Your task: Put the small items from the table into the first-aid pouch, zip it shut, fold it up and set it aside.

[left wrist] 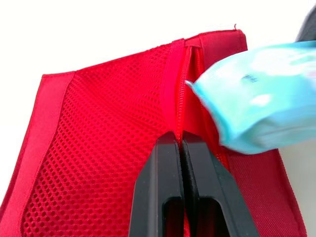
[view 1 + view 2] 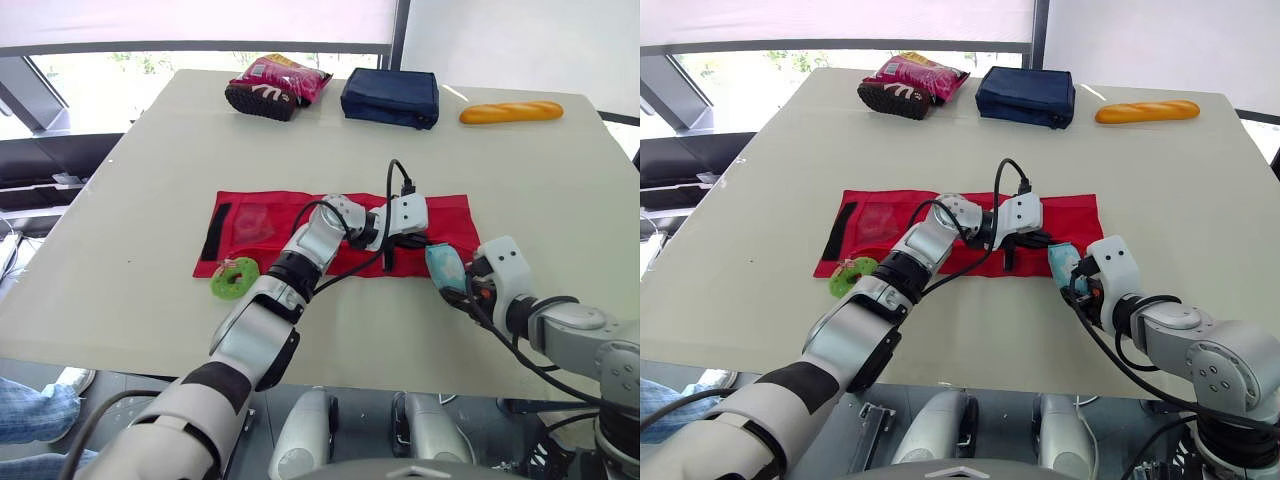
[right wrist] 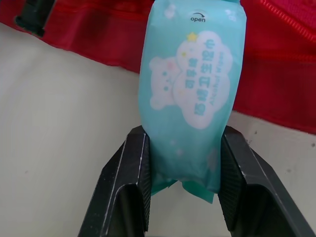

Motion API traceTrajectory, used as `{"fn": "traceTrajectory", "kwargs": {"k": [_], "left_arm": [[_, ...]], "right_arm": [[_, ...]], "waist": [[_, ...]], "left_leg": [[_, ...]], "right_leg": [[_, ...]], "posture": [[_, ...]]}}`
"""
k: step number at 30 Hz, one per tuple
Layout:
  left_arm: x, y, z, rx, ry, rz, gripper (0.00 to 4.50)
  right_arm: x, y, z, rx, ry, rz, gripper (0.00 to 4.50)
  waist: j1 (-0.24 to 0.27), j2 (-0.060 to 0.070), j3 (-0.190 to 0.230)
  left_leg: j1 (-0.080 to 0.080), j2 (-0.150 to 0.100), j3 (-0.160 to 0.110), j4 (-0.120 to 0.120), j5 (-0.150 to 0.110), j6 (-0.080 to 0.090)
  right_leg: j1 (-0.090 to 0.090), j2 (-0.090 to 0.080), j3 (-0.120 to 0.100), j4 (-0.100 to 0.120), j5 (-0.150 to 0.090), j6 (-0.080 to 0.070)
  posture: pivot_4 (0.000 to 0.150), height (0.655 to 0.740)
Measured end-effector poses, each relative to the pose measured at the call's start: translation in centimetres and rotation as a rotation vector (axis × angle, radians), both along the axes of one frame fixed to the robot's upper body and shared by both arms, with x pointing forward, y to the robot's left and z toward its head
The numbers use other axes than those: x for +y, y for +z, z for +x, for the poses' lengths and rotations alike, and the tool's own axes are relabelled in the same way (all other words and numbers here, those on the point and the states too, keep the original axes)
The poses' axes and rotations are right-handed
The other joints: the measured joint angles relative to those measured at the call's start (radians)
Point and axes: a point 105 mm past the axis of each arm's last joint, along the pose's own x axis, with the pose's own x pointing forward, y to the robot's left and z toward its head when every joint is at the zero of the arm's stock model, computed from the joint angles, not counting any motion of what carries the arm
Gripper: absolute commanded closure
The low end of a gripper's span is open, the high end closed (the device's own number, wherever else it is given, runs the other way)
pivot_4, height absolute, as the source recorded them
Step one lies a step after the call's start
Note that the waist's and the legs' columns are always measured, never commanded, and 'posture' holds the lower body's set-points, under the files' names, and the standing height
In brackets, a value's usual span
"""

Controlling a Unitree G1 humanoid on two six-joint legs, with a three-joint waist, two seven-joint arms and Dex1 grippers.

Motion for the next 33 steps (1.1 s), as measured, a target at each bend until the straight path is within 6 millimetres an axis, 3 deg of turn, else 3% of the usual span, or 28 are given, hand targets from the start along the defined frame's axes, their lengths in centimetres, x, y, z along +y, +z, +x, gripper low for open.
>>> {"fn": "traceTrajectory", "kwargs": {"k": [11,20,28,33], "left_arm": [[-0.2,0.4,-1.1,-0.047,-0.058,-0.018,4.50],[-0.3,0.5,-1.9,-0.066,-0.096,-0.016,4.50],[-0.6,1.2,-1.9,-0.081,-0.101,-0.036,4.50],[-0.7,1.3,-1.9,-0.082,-0.105,-0.040,4.50]], "right_arm": [[0.2,-0.3,1.9,0.025,-0.040,-0.025,2.77],[0.9,1.2,4.7,-0.041,-0.239,0.139,2.77],[0.9,1.1,5.8,-0.098,-0.382,0.165,2.77],[0.2,0.6,5.9,-0.164,-0.442,0.109,0.66]], "waist": [[-0.001,0.000,0.000],[-0.001,0.001,0.000],[-0.002,0.002,-0.001],[-0.002,0.002,-0.001]], "left_leg": [[0.001,0.000,0.000,0.000,0.000,0.000],[0.000,-0.002,0.000,0.000,0.000,0.000],[0.000,-0.003,0.001,0.000,0.000,0.000],[0.000,-0.003,0.001,0.000,0.000,0.000]], "right_leg": [[0.000,0.000,0.000,0.000,0.000,0.000],[-0.001,0.001,0.000,0.001,0.000,0.000],[-0.002,0.000,0.001,0.003,0.000,0.000],[-0.003,0.000,0.001,0.003,0.000,0.000]], "posture": [[0.150,0.7164],[0.150,0.7164],[0.150,0.7164],[0.150,0.7164]]}}
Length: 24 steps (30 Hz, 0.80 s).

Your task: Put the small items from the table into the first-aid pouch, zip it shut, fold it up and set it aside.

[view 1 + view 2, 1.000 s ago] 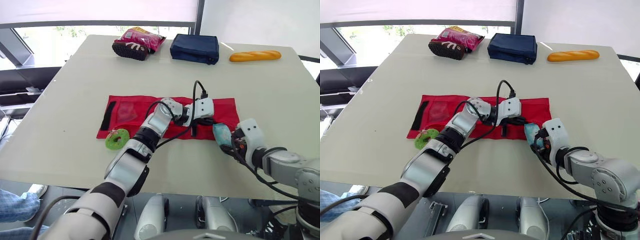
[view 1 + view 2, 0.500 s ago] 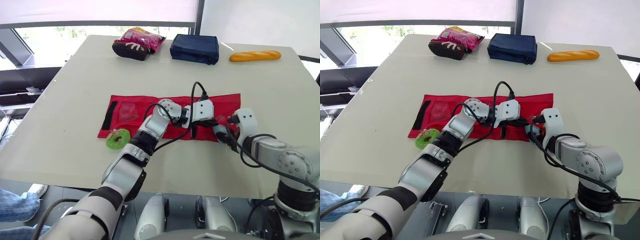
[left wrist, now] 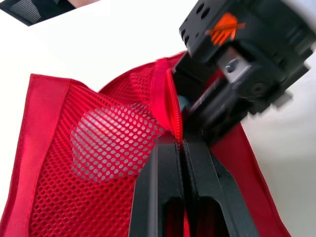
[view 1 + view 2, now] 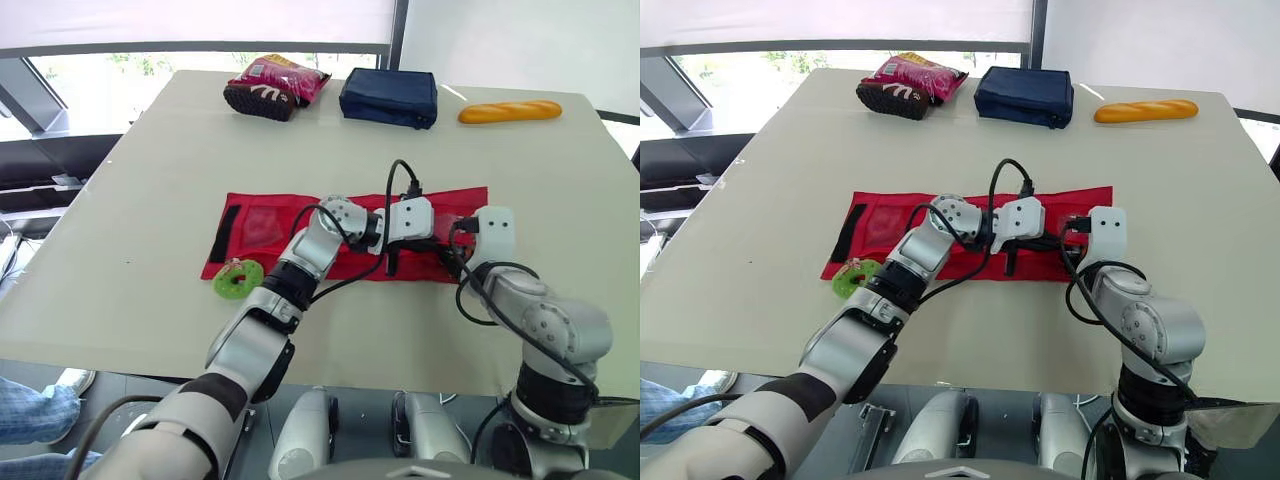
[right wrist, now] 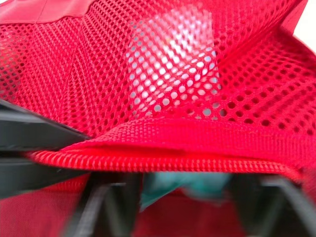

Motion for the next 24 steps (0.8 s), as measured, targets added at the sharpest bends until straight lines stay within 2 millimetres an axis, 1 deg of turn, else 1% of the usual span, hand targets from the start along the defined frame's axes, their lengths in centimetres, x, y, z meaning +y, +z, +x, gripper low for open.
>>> {"fn": "traceTrajectory", "kwargs": {"k": [2,7,10,12,14,18,24], "left_arm": [[0.0,0.0,0.0,0.000,0.002,0.003,4.50],[-0.2,-0.3,0.0,0.007,-0.008,0.005,4.50],[-0.6,-0.4,-0.2,0.016,-0.026,0.005,4.50],[-1.3,-0.4,-0.5,0.015,-0.052,0.006,4.50],[-1.3,-0.3,-0.4,0.013,-0.048,0.009,4.50],[-1.4,-1.2,0.0,0.033,-0.013,0.025,4.50],[-1.6,-1.5,0.1,0.045,-0.007,0.030,4.50]], "right_arm": [[-0.2,-0.1,0.0,-0.008,-0.016,-0.008,0.05],[-0.6,-0.3,-0.2,-0.016,0.003,-0.053,0.02],[-1.2,-0.4,-0.9,-0.017,0.032,-0.099,0.02],[-1.8,-0.2,-1.5,-0.018,0.062,-0.141,0.02],[-1.7,-0.1,-1.9,-0.020,0.085,-0.148,0.02],[1.6,1.3,-4.3,-0.079,0.339,-0.148,0.02],[1.5,1.4,-5.4,-0.068,0.399,-0.189,0.02]], "waist": [[0.000,0.000,0.000],[0.001,0.000,0.000],[0.002,0.000,0.000],[0.001,0.000,0.000],[0.000,0.000,0.000],[-0.015,0.000,0.000],[-0.021,0.000,0.000]], "left_leg": [[0.000,0.000,0.000,0.000,0.000,0.000],[0.000,0.000,0.000,0.000,0.000,0.000],[-0.001,-0.001,0.000,0.000,0.000,0.000],[-0.001,-0.001,0.000,0.000,0.000,0.000],[-0.001,-0.001,0.000,0.000,0.000,0.000],[0.000,0.001,-0.001,0.000,0.000,0.000],[0.000,0.001,-0.001,0.000,0.000,0.000]], "right_leg": [[0.000,0.000,0.000,0.000,0.000,0.000],[-0.001,0.000,0.000,0.002,0.000,0.000],[-0.001,0.000,0.000,0.001,0.000,0.000],[-0.001,-0.001,0.001,0.001,0.000,0.000],[-0.001,0.000,0.000,0.001,0.000,0.000],[-0.001,0.001,0.000,0.003,-0.001,0.000],[-0.001,0.001,0.000,0.003,-0.001,0.001]], "posture": [[0.150,0.7164],[0.150,0.7164],[0.150,0.7164],[0.150,0.7164],[0.150,0.7164],[0.150,0.7164],[0.150,0.7164]]}}
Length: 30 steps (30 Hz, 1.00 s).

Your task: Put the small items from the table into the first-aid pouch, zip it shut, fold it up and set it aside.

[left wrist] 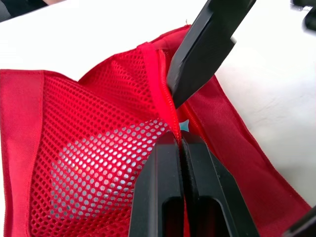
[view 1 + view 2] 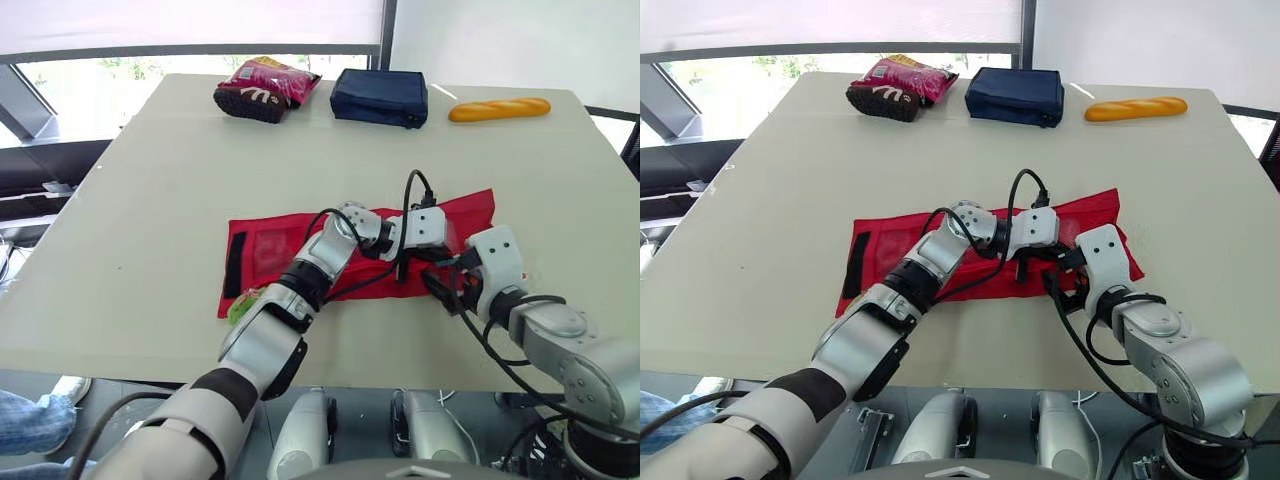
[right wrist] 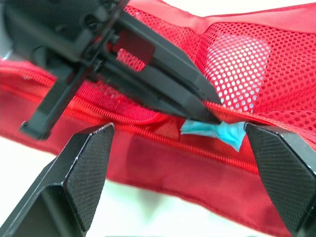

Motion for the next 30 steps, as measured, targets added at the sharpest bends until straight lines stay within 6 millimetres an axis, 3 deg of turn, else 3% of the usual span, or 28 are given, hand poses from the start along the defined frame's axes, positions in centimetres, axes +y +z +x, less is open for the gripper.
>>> {"fn": "traceTrajectory", "kwargs": {"k": [2,5,9,10,11,12,14,19,25,26,28,29,30], "left_arm": [[0.0,0.1,0.0,-0.004,-0.001,0.000,4.50],[0.0,0.2,0.2,-0.008,-0.001,0.003,4.50],[0.1,0.2,0.2,-0.013,-0.002,0.004,4.50],[0.1,0.1,0.3,-0.011,-0.001,0.005,4.50],[0.1,0.1,0.3,-0.010,0.000,0.006,4.50],[0.1,0.1,0.3,-0.009,0.000,0.007,4.50],[0.1,0.1,0.3,-0.012,-0.001,0.007,4.50],[0.1,0.2,0.3,-0.018,-0.007,0.005,4.50],[0.1,0.2,0.3,-0.020,-0.008,0.004,4.50],[0.1,0.2,0.3,-0.020,-0.009,0.003,4.50],[0.1,0.2,0.3,-0.019,-0.010,0.003,4.50],[0.1,0.3,0.3,-0.019,-0.011,0.003,4.50],[0.2,0.2,0.3,-0.019,-0.012,0.003,4.50]], "right_arm": [[0.0,0.1,-0.3,0.001,0.011,-0.002,0.02],[-0.6,0.2,-0.7,-0.002,-0.001,-0.018,0.66],[-2.2,0.1,-1.3,0.001,-0.045,-0.033,2.44],[-2.6,0.0,-1.4,0.004,-0.053,-0.035,3.09],[-3.0,-0.1,-1.6,0.008,-0.065,-0.037,3.21],[-3.9,-0.1,-1.8,0.008,-0.089,-0.037,3.89],[-4.9,0.0,-1.9,0.001,-0.112,-0.037,4.45],[-8.9,1.2,-1.3,-0.060,-0.243,-0.010,4.45],[-10.2,0.1,-1.0,-0.051,-0.292,0.075,4.45],[-10.4,0.2,-0.9,-0.063,-0.293,0.092,3.95],[-10.3,0.4,-0.9,-0.081,-0.283,0.135,3.39],[-10.2,0.5,-1.1,-0.084,-0.264,0.185,2.67],[-10.1,0.4,-1.2,-0.081,-0.255,0.204,2.26]], "waist": [[-0.001,0.000,0.000],[0.002,0.000,0.000],[0.002,0.000,0.000],[0.002,0.000,0.000],[0.002,0.000,0.000],[0.003,0.000,0.000],[0.002,0.000,0.000],[0.003,0.000,0.000],[0.003,0.000,0.000],[0.003,0.000,0.000],[0.003,0.000,0.000],[0.003,0.000,0.000],[0.003,0.000,0.000]], "left_leg": [[0.000,0.000,0.000,0.000,0.000,0.000],[0.000,-0.001,0.000,0.000,0.000,0.000],[0.000,-0.001,0.000,0.000,0.000,0.000],[0.000,-0.001,0.000,0.000,0.000,0.000],[0.000,-0.001,0.000,0.000,0.000,0.000],[0.000,-0.001,0.001,0.000,0.000,0.000],[0.000,-0.001,0.001,0.000,0.000,0.000],[0.000,-0.001,0.001,0.000,0.000,0.000],[0.000,-0.001,0.001,0.000,0.000,0.000],[0.000,-0.001,0.001,0.000,0.000,0.000],[0.000,-0.001,0.001,0.000,0.000,0.000],[0.000,-0.001,0.001,0.000,0.000,0.000],[0.000,-0.001,0.001,0.000,0.000,0.000]], "right_leg": [[0.000,0.000,0.000,0.000,0.000,0.000],[0.000,-0.001,0.000,0.000,0.000,0.000],[0.000,-0.001,0.000,0.000,0.000,0.000],[0.000,-0.001,0.000,0.000,0.000,0.000],[0.000,-0.001,0.000,0.000,0.000,0.000],[0.000,-0.001,0.000,0.000,0.000,0.001],[0.000,-0.001,0.001,0.000,0.000,0.001],[0.000,-0.001,0.001,0.000,-0.001,0.001],[0.000,-0.001,0.001,0.000,0.000,0.001],[0.000,-0.001,0.002,0.000,0.000,0.001],[0.000,-0.001,0.001,0.000,0.000,0.001],[0.000,-0.001,0.001,0.000,0.000,0.001],[0.000,-0.001,0.001,0.000,0.000,0.001]], "posture": [[0.150,0.7164],[0.150,0.7164],[0.150,0.7164],[0.150,0.7164],[0.150,0.7164],[0.150,0.7164],[0.150,0.7164],[0.150,0.7164],[0.150,0.7164],[0.150,0.7164],[0.150,0.7164],[0.150,0.7164],[0.150,0.7164]]}}
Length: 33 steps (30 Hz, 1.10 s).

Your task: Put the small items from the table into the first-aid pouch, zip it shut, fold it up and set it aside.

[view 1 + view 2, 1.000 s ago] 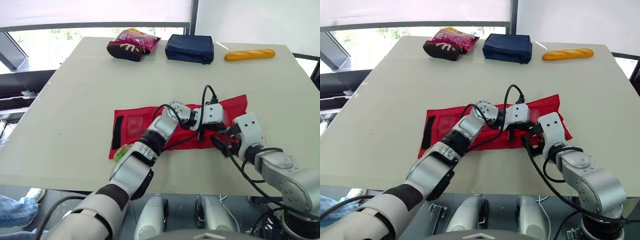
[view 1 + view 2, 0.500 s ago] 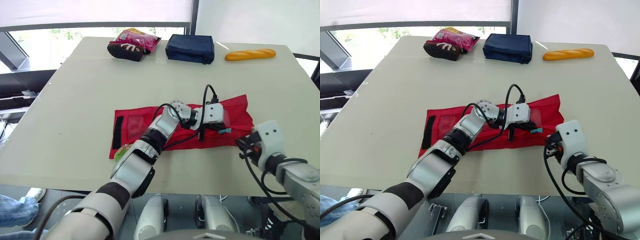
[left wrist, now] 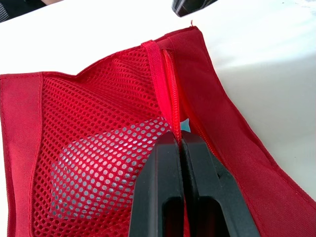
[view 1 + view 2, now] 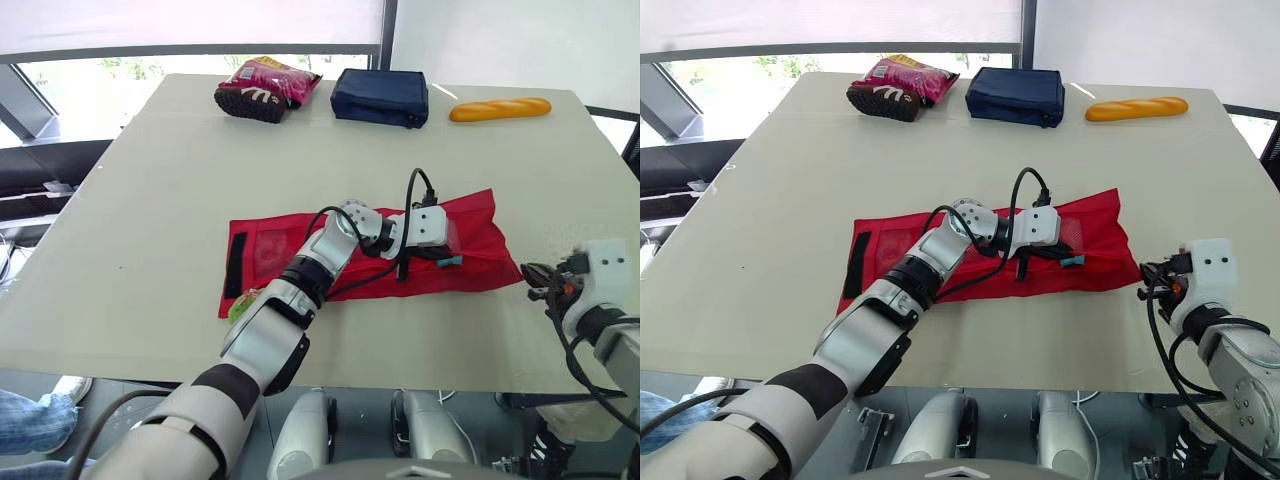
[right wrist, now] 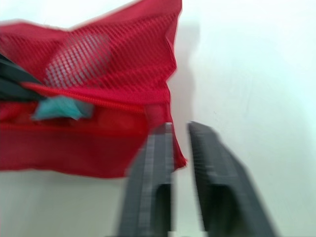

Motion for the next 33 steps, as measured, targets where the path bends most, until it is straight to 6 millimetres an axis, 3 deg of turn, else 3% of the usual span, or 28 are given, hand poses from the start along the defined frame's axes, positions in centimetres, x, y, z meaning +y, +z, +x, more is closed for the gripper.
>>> {"fn": "traceTrajectory", "kwargs": {"k": [1,2,4,5,6,15,19,20,26,29,33], "left_arm": [[0.0,0.0,0.0,0.000,-0.001,0.000,4.50],[0.0,0.0,0.0,0.000,-0.001,0.001,4.50],[0.1,0.0,0.0,0.000,-0.002,0.002,4.50],[0.1,0.0,0.0,0.000,-0.003,0.003,4.50],[0.1,0.0,0.0,0.000,-0.004,0.003,4.50],[0.0,0.0,-0.1,-0.001,-0.013,0.002,4.50],[-0.1,0.1,-0.3,0.009,-0.023,-0.007,4.50],[0.0,0.4,-0.5,0.028,-0.037,-0.020,3.87],[0.2,2.4,-0.8,0.076,-0.054,-0.090,1.28],[0.9,3.9,-1.2,0.106,-0.080,-0.149,0.07],[3.4,5.3,-2.3,0.168,-0.120,-0.228,0.07]], "right_arm": [[0.1,-0.2,-0.2,0.005,0.014,0.021,2.09],[0.2,-0.4,-0.4,0.012,0.023,0.032,1.42],[0.3,-0.8,-0.6,0.032,0.045,0.061,0.94],[0.5,-1.4,-0.7,0.051,0.049,0.090,0.26],[0.5,-1.6,-0.7,0.058,0.048,0.097,0.11],[1.1,-3.4,1.4,0.088,0.066,0.237,0.11],[1.3,-3.5,1.8,0.082,0.077,0.254,1.31],[1.2,-3.4,1.9,0.073,0.072,0.256,1.76],[1.3,-3.1,2.1,0.054,0.074,0.260,4.47],[1.4,-3.1,2.1,0.054,0.074,0.262,4.50],[1.3,-3.2,2.0,0.060,0.063,0.273,4.50]], "waist": [[0.000,0.000,0.000],[0.000,0.000,0.000],[0.000,0.000,0.000],[-0.001,0.000,0.000],[-0.001,0.000,0.000],[-0.001,0.000,0.000],[-0.001,0.000,0.000],[-0.001,0.000,0.000],[-0.002,0.000,0.000],[-0.006,0.000,0.000],[-0.006,0.001,0.000]], "left_leg": [[0.000,0.000,0.000,0.000,0.000,0.000],[0.000,0.000,0.000,0.000,0.000,0.000],[0.000,0.000,0.000,0.000,0.000,0.000],[0.000,0.000,0.000,0.000,0.000,0.000],[0.001,0.000,0.001,0.000,0.000,0.000],[0.001,0.000,0.001,0.000,0.000,0.000],[0.001,0.000,0.001,0.000,0.000,0.000],[0.001,0.000,0.001,0.000,0.000,0.000],[0.001,0.000,0.001,0.000,0.000,0.000],[0.001,0.000,0.001,0.000,0.000,0.000],[0.002,0.004,0.003,0.000,0.000,0.000]], "right_leg": [[0.000,0.000,0.000,0.000,0.000,0.000],[0.000,0.000,0.000,0.000,0.000,0.000],[0.000,0.000,0.000,0.000,0.000,0.000],[0.000,0.000,0.000,0.000,0.000,0.000],[0.000,0.000,0.001,0.001,0.000,0.000],[0.000,0.000,0.001,0.001,0.000,-0.001],[0.000,0.000,0.001,0.001,0.000,0.000],[0.000,0.000,0.001,0.001,0.000,0.000],[0.000,0.000,0.002,0.001,0.000,0.000],[0.000,0.000,0.002,0.002,0.000,-0.001],[-0.001,0.001,0.004,0.004,0.000,-0.001]], "posture": [[0.150,0.7164],[0.150,0.7164],[0.150,0.7164],[0.150,0.7164],[0.150,0.7164],[0.150,0.7164],[0.150,0.7164],[0.150,0.7164],[0.150,0.7164],[0.150,0.7164],[0.150,0.7164]]}}
